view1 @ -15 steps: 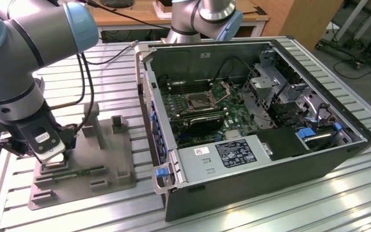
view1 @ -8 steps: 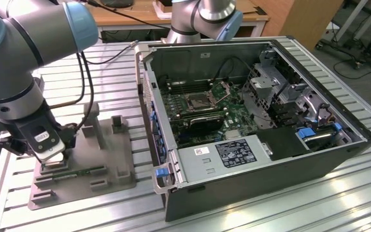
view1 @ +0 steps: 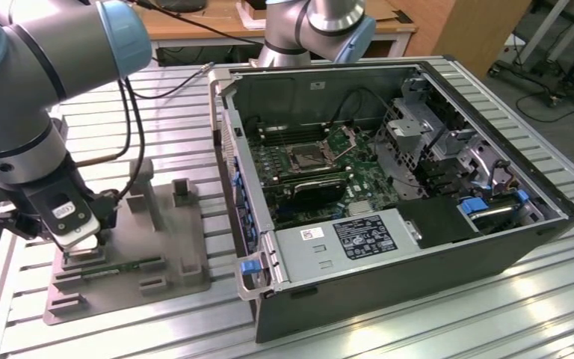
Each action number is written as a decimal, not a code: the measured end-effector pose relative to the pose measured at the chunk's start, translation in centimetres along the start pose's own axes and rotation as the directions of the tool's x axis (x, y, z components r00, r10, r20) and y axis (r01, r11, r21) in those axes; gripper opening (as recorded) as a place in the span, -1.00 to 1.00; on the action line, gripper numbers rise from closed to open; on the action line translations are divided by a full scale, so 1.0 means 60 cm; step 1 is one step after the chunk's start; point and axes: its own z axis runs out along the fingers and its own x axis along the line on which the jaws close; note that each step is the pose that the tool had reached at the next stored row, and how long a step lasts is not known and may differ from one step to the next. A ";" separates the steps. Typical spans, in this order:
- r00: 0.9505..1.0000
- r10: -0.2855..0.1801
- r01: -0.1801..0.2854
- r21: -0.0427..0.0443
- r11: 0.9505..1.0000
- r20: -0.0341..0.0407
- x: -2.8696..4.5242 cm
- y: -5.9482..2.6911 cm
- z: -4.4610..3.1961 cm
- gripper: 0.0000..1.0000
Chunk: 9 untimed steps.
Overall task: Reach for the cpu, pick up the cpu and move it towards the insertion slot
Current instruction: 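Pick up the cpu and move it towards the insertion slot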
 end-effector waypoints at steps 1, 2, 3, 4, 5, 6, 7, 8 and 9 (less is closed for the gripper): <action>1.000 0.000 0.000 0.000 1.000 0.000 0.000 0.000 0.000 0.10; 1.000 0.000 0.000 0.000 1.000 0.000 0.000 0.000 -0.001 0.10; 1.000 0.000 0.000 0.000 1.000 0.000 0.000 0.000 -0.001 0.10; 1.000 0.000 0.000 0.000 1.000 0.000 0.000 0.000 -0.002 0.10; 1.000 0.000 0.000 0.000 1.000 0.000 0.000 0.000 -0.002 0.10; 1.000 0.000 0.000 0.000 1.000 0.000 0.000 0.000 -0.003 0.10; 1.000 0.000 0.000 0.000 1.000 0.000 0.000 0.000 -0.004 0.10; 1.000 0.000 0.000 0.000 1.000 0.000 0.000 0.000 -0.005 0.10; 1.000 0.000 0.000 0.000 1.000 0.000 0.000 0.000 -0.005 0.10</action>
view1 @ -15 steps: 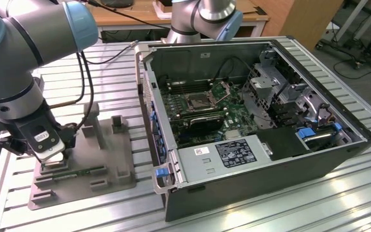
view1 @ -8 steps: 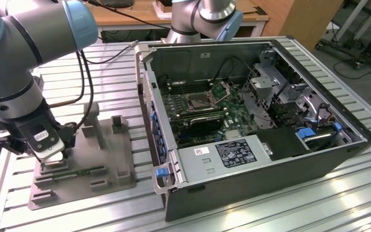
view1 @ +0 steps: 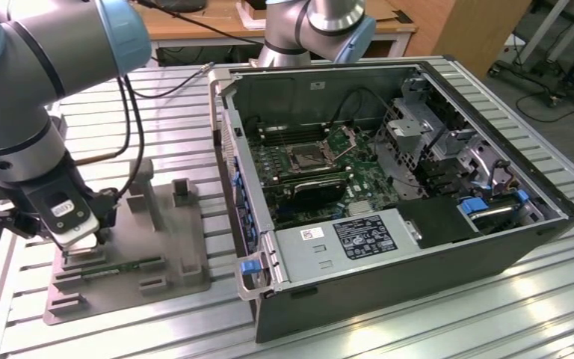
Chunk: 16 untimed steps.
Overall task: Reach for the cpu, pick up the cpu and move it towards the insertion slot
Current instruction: 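Pick up the cpu and move it towards the insertion slot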
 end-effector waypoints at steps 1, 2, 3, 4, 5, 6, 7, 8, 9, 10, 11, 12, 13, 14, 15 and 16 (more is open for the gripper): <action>1.000 0.000 0.000 0.000 1.000 0.000 0.000 0.000 -0.001 0.10; 1.000 0.000 0.000 0.000 1.000 0.000 0.000 0.000 -0.002 0.10; 1.000 0.000 0.000 0.000 1.000 0.000 0.000 0.000 -0.003 0.10; 1.000 0.000 0.000 0.000 1.000 0.000 0.000 0.000 -0.004 0.10; 1.000 0.000 0.000 0.000 1.000 0.000 0.000 0.000 -0.005 0.10; 1.000 0.000 0.000 0.000 1.000 0.000 0.000 0.000 -0.006 0.10; 1.000 0.000 0.000 0.000 1.000 0.000 0.000 0.000 -0.007 0.10; 1.000 0.000 0.000 0.000 1.000 0.000 0.000 0.000 -0.007 0.10; 1.000 0.000 0.000 0.000 1.000 0.000 0.000 0.000 -0.008 0.10; 1.000 0.000 0.000 0.000 1.000 0.000 0.000 0.000 -0.008 0.10; 1.000 0.000 0.000 0.000 1.000 0.000 0.000 0.000 -0.009 0.10; 1.000 0.000 0.000 0.000 1.000 0.000 0.000 0.000 -0.009 0.10; 1.000 0.000 0.000 0.000 1.000 0.000 0.000 0.000 -0.010 0.10; 1.000 0.000 0.000 0.000 1.000 0.000 0.000 0.000 -0.010 0.10; 1.000 0.000 0.000 0.000 1.000 0.000 0.000 0.000 -0.010 0.10; 1.000 0.000 0.000 0.000 1.000 0.000 0.000 0.000 -0.011 0.10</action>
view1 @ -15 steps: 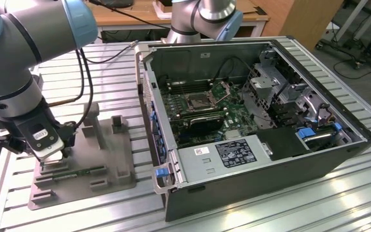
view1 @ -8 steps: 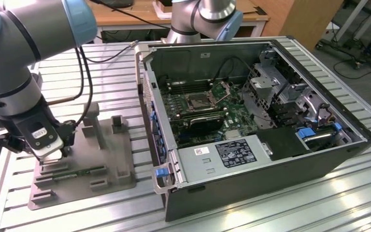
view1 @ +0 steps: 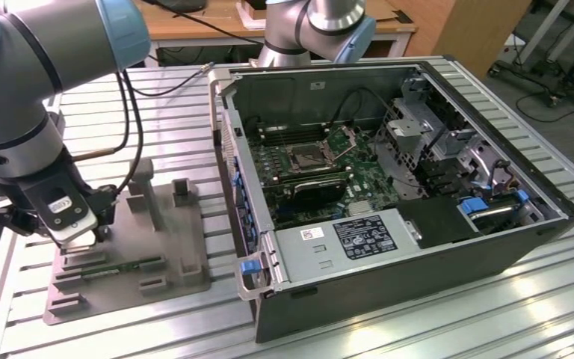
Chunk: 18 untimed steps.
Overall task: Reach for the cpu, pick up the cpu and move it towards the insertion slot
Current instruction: 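Pick up the cpu and move it towards the insertion slot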
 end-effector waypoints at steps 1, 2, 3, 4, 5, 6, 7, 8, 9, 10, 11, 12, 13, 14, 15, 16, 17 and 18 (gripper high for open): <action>1.000 0.000 0.000 0.000 1.000 0.000 0.000 0.000 0.000 0.10; 1.000 0.000 0.000 0.000 1.000 0.000 0.000 0.000 -0.001 0.10; 1.000 0.000 0.000 0.000 1.000 0.000 0.000 0.000 -0.001 0.10; 1.000 0.000 0.000 0.000 1.000 0.000 0.000 0.000 -0.001 0.10; 1.000 0.000 0.000 0.000 1.000 0.000 0.000 0.000 -0.002 0.10; 1.000 0.000 0.000 0.000 1.000 0.000 0.000 0.000 -0.002 0.10; 1.000 0.000 0.000 0.000 1.000 0.000 0.000 0.000 -0.002 0.10; 1.000 0.000 0.000 0.000 1.000 0.000 0.000 0.000 -0.002 0.10; 1.000 0.000 0.000 0.000 1.000 0.000 0.000 0.000 -0.002 0.10; 1.000 0.000 0.000 0.000 1.000 0.000 0.000 0.000 -0.003 0.10; 1.000 0.000 0.000 0.000 1.000 0.000 0.000 0.000 -0.003 0.10; 1.000 0.000 0.000 -0.001 1.000 0.000 0.000 0.000 -0.003 0.10; 1.000 0.000 0.000 -0.001 1.000 0.000 0.000 0.000 -0.004 0.10; 1.000 0.000 0.000 0.000 1.000 0.000 0.000 0.000 -0.004 0.10; 1.000 0.000 0.000 -0.001 1.000 0.000 0.000 0.000 -0.004 0.10; 1.000 0.000 0.000 -0.001 1.000 0.000 0.000 0.000 -0.004 0.10; 1.000 0.000 0.000 -0.001 1.000 0.000 0.000 0.000 -0.005 0.10; 1.000 0.000 0.000 -0.001 1.000 0.000 0.000 0.000 -0.005 0.10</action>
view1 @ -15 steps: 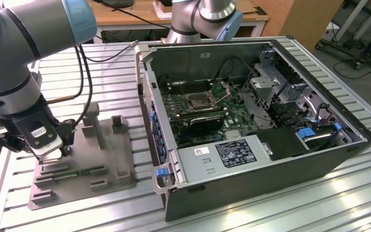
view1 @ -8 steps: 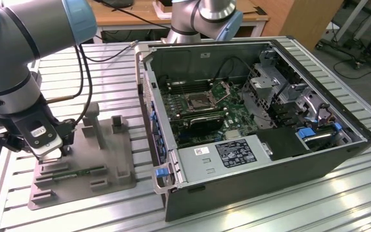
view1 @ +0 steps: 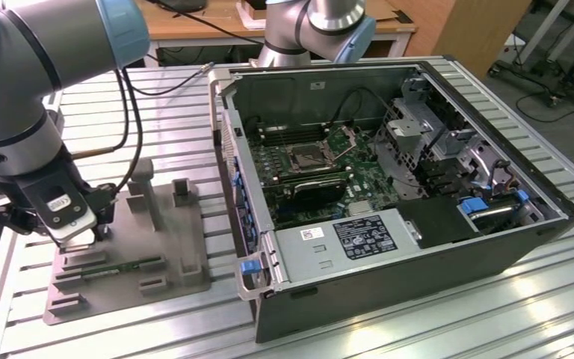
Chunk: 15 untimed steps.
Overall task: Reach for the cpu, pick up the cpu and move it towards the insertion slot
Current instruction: 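Pick up the cpu and move it towards the insertion slot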
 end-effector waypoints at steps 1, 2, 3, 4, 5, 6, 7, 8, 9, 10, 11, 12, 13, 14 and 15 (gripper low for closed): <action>1.000 0.000 0.000 0.000 1.000 0.000 0.000 0.000 0.000 0.10; 1.000 0.000 0.000 0.000 1.000 0.000 0.000 0.000 -0.001 0.10; 1.000 0.000 0.000 0.000 1.000 0.000 0.000 0.000 -0.001 0.10; 1.000 0.000 0.000 0.000 1.000 0.000 0.000 0.000 -0.001 0.10; 1.000 0.000 0.000 0.000 1.000 0.000 0.000 0.000 -0.002 0.10; 1.000 0.000 0.000 0.000 1.000 0.000 0.000 0.000 -0.002 0.10; 1.000 0.000 0.000 0.000 1.000 0.000 0.000 0.000 -0.003 0.10; 1.000 0.000 0.000 0.000 1.000 0.000 0.000 0.000 -0.003 0.10; 1.000 0.000 0.000 0.000 1.000 0.000 0.000 0.000 -0.004 0.10; 1.000 0.000 0.000 0.000 1.000 0.000 0.000 0.000 -0.004 0.10; 1.000 0.000 0.000 0.000 1.000 0.000 0.000 0.000 -0.005 0.10; 1.000 0.000 0.000 0.000 1.000 0.000 0.000 0.000 -0.005 0.10; 1.000 0.000 0.000 0.000 1.000 0.000 0.000 0.000 -0.006 0.10; 1.000 0.000 0.000 0.000 1.000 0.000 0.000 0.000 -0.006 0.10; 1.000 0.000 0.000 0.000 1.000 0.000 0.000 0.000 -0.006 0.10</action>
